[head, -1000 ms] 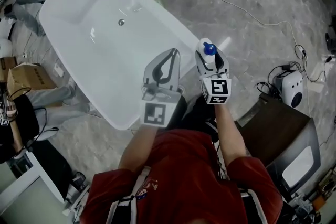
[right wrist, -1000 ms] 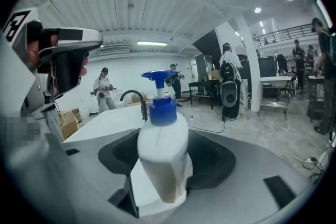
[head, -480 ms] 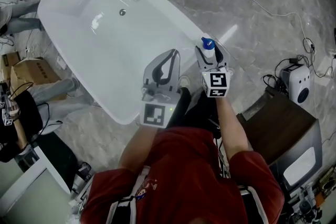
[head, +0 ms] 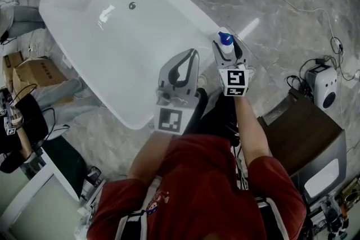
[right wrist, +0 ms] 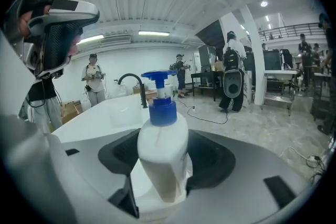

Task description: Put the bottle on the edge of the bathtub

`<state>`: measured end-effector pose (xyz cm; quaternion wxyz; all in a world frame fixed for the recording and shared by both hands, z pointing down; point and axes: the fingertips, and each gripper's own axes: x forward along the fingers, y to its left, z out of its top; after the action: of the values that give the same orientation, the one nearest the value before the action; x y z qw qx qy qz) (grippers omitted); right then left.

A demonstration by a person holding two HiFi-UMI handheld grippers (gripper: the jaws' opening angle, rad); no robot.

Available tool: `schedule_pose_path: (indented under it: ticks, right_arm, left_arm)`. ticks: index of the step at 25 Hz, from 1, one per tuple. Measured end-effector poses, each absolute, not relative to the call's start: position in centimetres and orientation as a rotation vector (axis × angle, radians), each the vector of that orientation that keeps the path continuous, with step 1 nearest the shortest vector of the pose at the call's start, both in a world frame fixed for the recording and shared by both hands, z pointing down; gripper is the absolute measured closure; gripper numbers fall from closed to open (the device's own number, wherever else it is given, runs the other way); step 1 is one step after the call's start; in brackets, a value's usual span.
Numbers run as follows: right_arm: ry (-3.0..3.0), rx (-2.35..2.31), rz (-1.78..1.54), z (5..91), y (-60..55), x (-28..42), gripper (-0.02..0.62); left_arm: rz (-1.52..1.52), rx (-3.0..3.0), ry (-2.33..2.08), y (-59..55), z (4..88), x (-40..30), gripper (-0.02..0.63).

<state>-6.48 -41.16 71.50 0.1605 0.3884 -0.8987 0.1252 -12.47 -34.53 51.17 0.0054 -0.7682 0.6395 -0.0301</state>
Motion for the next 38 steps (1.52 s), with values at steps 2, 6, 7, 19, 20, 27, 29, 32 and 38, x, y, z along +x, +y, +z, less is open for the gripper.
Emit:
schedule_pose_path:
  ticks: [2, 6, 7, 19, 20, 27, 29, 32, 38]
  right_arm:
    - [-2.569, 1.097, 0.339, 71.7, -41.3, -6.9, 0.322]
    - [-2.573, 1.106, 0.327, 72.4, -41.7, -7.0, 0.322]
    - [-2.577, 1.115, 0.330, 72.4, -41.8, -6.9, 0.322]
    - [-2.577, 1.107, 0.373, 72.4, -41.8, -7.0, 0.257]
    - [-2.578, 1.109, 0.371, 72.3, -41.9, -7.0, 0.247]
    - [-2.588, 1.117, 0.339, 70.3, -41.5, -6.5, 0.226]
    - [-2.591, 1.128, 0.330, 69.5, -41.4, -6.3, 0.221]
    - [-2.602, 1.151, 0.341, 68.0, -40.9, -5.7, 0.219]
    - [-2.636, 1.216, 0.309, 63.5, -39.4, -4.9, 0.216]
  left_arm:
    - [-0.100, -2.413, 2.005, -34.7, 51.5, -12.5, 0.589]
    - [-0.115, -2.423, 2.012, -34.7, 52.1, -12.6, 0.589]
    - [-0.117, -2.426, 2.014, -34.6, 52.2, -12.6, 0.589]
    - [-0.125, -2.453, 2.003, -34.5, 52.9, -12.2, 0.589]
    - [-0.121, -2.453, 2.003, -34.5, 52.9, -12.2, 0.589]
    - [-0.097, -2.459, 1.991, -34.3, 52.0, -11.7, 0.589]
    - [-0.089, -2.462, 1.983, -34.3, 51.8, -11.6, 0.589]
    - [-0.086, -2.463, 1.973, -34.2, 51.5, -11.2, 0.589]
    - [-0.070, -2.480, 1.982, -33.4, 51.3, -11.0, 0.589]
